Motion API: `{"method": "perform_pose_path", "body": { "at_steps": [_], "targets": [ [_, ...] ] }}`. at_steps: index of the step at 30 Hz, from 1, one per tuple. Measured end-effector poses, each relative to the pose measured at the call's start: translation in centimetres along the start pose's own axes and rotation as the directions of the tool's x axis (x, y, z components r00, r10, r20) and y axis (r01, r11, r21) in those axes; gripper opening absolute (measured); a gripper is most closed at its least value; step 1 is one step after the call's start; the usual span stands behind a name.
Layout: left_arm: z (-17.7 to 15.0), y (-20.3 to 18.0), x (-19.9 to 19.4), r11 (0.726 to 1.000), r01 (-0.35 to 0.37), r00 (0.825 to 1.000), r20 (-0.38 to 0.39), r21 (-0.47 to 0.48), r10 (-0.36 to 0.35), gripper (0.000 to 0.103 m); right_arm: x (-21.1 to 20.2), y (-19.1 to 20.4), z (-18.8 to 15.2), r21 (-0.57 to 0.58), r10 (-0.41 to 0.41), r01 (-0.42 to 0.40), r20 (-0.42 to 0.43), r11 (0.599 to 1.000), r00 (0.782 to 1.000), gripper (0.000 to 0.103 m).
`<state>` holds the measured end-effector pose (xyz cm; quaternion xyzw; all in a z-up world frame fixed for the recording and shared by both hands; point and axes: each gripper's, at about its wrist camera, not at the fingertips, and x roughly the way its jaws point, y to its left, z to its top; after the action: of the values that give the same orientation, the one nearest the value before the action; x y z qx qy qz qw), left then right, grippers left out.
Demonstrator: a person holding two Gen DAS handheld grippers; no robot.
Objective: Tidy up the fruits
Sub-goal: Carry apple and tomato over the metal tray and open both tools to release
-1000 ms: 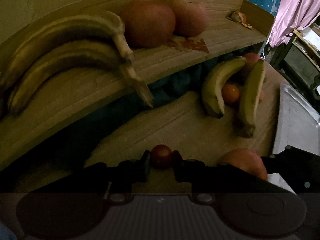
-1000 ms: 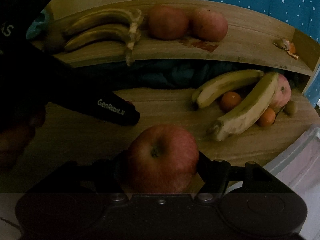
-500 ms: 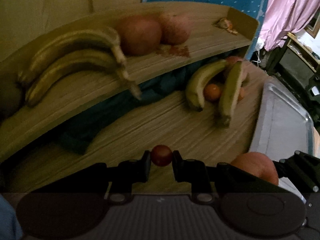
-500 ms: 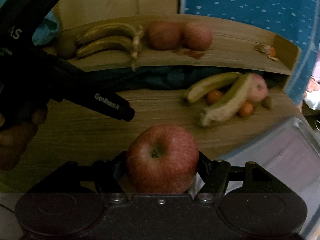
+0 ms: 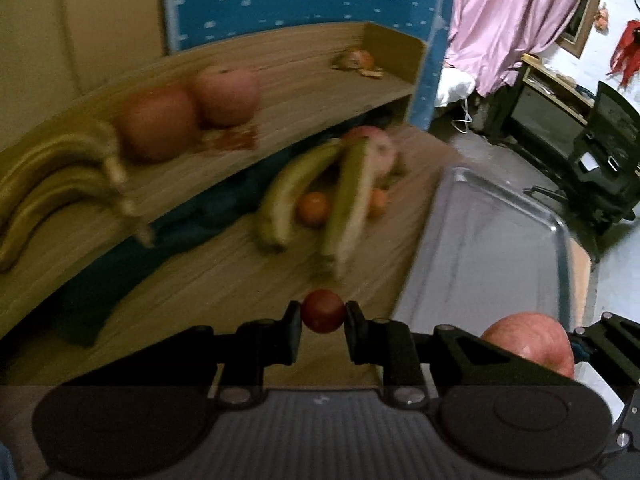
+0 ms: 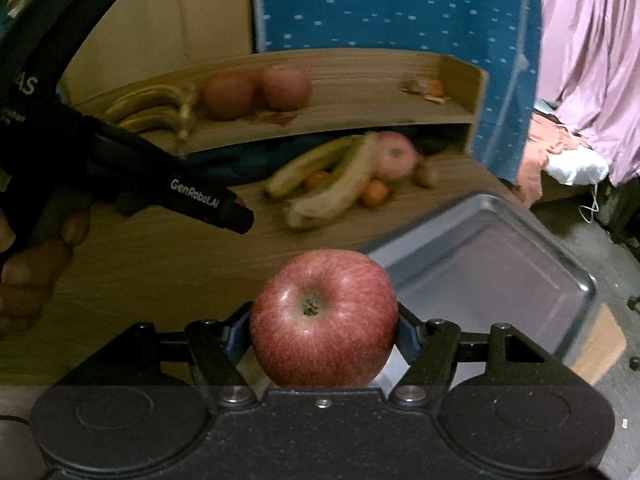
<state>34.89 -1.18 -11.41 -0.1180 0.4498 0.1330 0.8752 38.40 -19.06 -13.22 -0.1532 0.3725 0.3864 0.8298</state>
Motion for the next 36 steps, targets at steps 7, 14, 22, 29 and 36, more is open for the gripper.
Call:
{"method": "perform_pose_path", "body": {
  "at_steps": [7,14,22,29,36],
  "targets": [
    [2.3,-5.2,2.8,1.000,0.018,1.000,-0.007,-0.018,-0.018,0.026,0.8,-6.8,0.5,-0.005,-0.001,0.001,-0.012,1.000,1.000,0.071],
    [5.3,-10.8,6.7,0.999,0.013,1.000,-0.022,-0.030,-0.014,0.026,2.9,-14.2,1.6,-0.035,0.009,-0.010,-0.026,0.999,1.000,0.071],
    [8.3,-14.7,11.0,0.997,-0.002,1.000,-0.025,-0.073,0.000,0.026,5.7,-19.7,2.7,-0.114,0.031,-0.035,-0.033,0.993,0.999,0.071],
    [9.5,-16.3,13.5,0.996,-0.011,0.999,-0.042,-0.093,0.007,0.026,7.2,-21.6,2.9,-0.127,0.055,-0.062,-0.052,0.990,0.997,0.071],
    [9.7,-16.5,14.6,0.994,-0.026,0.998,-0.062,-0.103,0.020,0.026,8.0,-21.7,2.7,-0.128,0.086,-0.095,-0.069,0.987,0.994,0.071]
  ]
}}
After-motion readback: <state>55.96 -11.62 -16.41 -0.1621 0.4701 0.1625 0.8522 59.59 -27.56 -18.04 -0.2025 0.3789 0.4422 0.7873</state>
